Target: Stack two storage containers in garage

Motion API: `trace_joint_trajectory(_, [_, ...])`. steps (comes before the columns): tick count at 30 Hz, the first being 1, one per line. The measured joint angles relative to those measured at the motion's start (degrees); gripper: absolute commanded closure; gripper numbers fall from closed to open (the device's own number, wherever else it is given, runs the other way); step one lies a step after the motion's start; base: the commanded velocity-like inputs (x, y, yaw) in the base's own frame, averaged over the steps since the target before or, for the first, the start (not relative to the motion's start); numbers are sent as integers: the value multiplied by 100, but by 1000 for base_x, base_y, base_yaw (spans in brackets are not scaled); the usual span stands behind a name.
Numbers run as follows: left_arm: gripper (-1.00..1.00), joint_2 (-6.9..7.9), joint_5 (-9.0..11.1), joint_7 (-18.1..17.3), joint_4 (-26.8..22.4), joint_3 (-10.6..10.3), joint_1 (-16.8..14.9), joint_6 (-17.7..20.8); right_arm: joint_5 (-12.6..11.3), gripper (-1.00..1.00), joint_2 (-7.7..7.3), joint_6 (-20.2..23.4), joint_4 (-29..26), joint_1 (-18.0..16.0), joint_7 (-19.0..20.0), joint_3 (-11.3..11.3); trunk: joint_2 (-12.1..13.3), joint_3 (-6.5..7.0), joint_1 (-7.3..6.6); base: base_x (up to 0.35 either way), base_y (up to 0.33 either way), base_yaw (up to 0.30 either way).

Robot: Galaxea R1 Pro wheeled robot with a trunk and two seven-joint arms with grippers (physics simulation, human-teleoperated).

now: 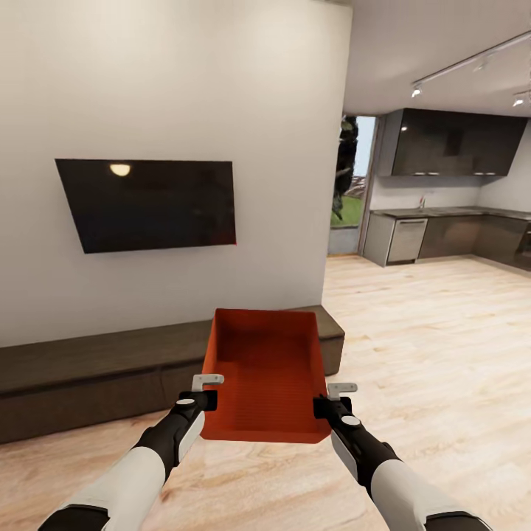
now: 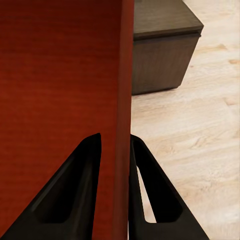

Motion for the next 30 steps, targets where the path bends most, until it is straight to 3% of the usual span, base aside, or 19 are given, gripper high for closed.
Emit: trace_joint_trajectory(30, [100, 2, -10, -11, 0, 6, 0, 1, -2, 100, 0, 3, 0, 1, 0, -1, 0, 273, 0, 0, 0, 0])
